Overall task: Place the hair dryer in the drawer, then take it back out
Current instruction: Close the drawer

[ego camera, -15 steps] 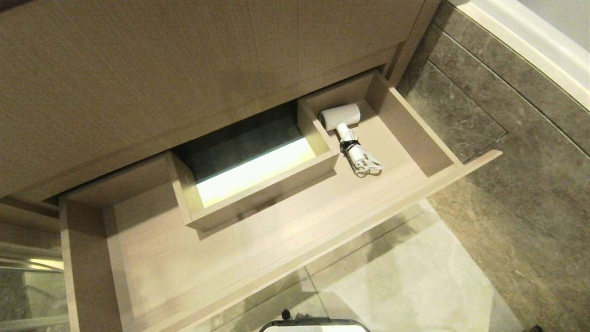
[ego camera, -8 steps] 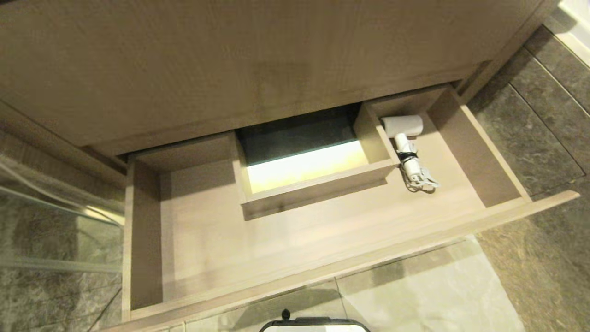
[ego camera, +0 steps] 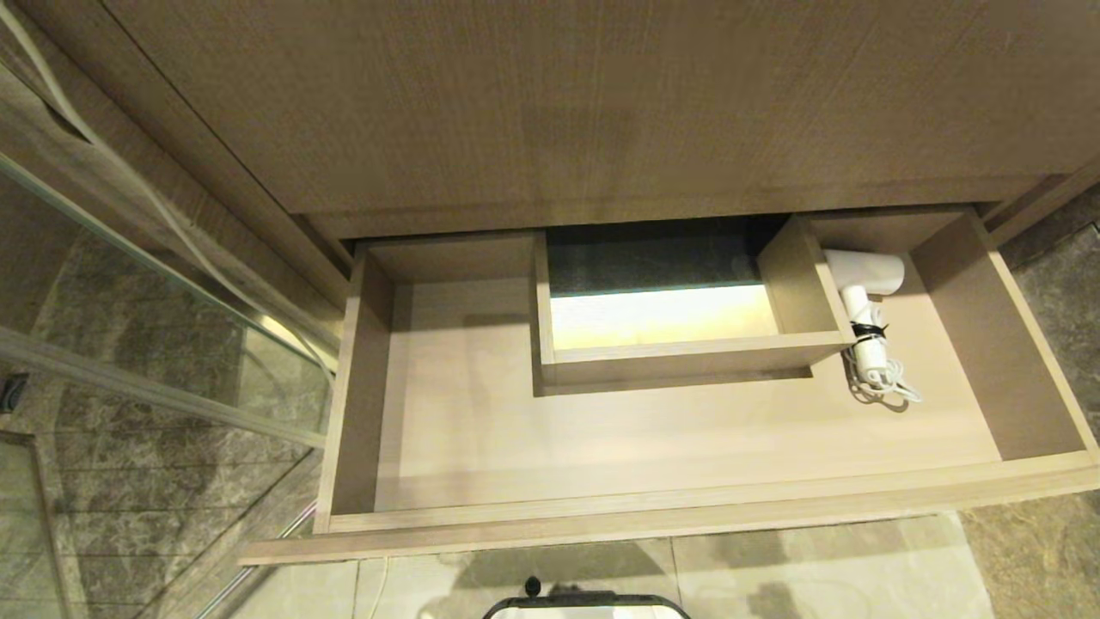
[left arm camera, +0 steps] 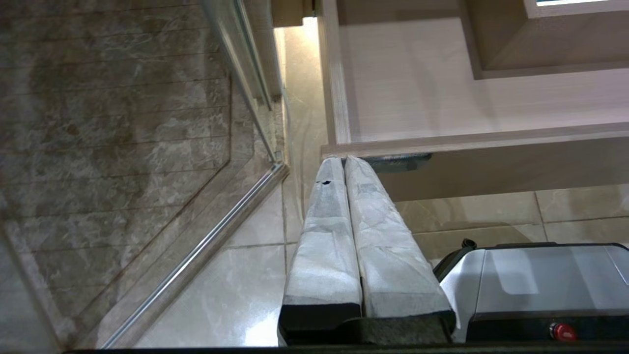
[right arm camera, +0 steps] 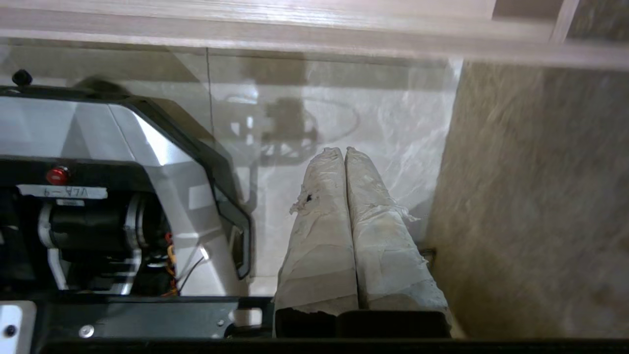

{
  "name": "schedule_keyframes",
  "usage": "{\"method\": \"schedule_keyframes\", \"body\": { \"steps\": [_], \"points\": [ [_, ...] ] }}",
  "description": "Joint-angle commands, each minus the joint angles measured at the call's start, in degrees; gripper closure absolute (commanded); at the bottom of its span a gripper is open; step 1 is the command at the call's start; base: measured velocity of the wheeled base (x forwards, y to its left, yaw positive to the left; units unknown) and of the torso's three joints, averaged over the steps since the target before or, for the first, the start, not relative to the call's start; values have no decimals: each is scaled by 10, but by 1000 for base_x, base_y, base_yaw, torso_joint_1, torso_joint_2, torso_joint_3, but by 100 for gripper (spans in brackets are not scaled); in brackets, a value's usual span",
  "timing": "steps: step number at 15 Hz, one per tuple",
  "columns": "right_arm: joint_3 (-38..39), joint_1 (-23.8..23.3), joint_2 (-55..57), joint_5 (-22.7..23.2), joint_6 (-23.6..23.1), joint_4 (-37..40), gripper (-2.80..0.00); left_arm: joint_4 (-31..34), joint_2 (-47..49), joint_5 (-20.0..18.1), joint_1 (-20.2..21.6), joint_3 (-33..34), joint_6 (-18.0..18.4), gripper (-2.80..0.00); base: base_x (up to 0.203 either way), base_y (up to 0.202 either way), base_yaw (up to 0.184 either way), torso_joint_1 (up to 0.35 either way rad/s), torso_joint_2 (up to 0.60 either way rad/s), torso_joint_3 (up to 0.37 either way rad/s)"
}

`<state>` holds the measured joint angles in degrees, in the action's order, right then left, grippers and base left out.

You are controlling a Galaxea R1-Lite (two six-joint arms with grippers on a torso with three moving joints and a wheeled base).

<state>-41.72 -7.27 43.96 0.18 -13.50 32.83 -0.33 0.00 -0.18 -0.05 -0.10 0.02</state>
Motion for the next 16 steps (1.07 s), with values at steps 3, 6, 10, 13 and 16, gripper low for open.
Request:
{"method": "schedule_keyframes", "body": {
  "steps": [3,6,10,13,16],
  "points": [
    [50,-9,-12,-4,5,9,0,0,1,0,0,0,0,0,0,0,0,0,0,0],
    [125,-11,-10,-17,5,-6,0,0,1,0,0,0,0,0,0,0,0,0,0,0],
    [177,-18,55,-52,7,-57,0,0,1,0,0,0,0,0,0,0,0,0,0,0],
    [180,-18,133,-61,16,-124,0,0,1,0,0,0,0,0,0,0,0,0,0,0],
    [174,-19,205,-85,24,-176,0,0,1,0,0,0,0,0,0,0,0,0,0,0]
  ]
}}
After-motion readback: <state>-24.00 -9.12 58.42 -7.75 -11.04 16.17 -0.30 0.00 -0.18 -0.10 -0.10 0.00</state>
